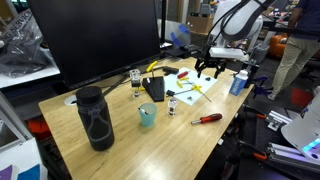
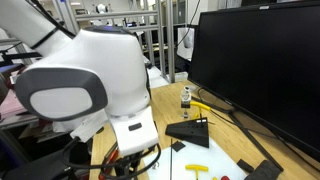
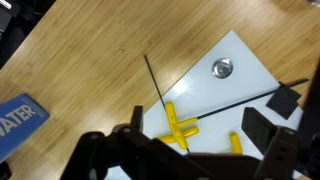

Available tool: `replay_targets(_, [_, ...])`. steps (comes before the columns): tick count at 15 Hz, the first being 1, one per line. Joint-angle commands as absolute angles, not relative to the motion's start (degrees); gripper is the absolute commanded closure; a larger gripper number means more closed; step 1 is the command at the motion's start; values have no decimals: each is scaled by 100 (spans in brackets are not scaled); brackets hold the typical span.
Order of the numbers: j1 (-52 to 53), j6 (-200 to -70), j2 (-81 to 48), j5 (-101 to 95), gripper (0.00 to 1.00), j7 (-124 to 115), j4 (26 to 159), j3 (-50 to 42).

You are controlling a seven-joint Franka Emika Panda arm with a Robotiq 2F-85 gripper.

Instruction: Remove one yellow object from the table and put it on the black rack

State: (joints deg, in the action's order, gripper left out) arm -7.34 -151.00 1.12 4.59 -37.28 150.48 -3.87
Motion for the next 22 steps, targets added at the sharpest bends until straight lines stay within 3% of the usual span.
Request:
replay_targets(1, [-749,-15543,-602,1024,0,-3991,14722,-584])
replay_targets(6, [-743,-15658,-1399,2117,0,-3940,14201,-672])
replay_targets(22, [-1006,-15417,-1692,2991,0,-3140,13930,-621])
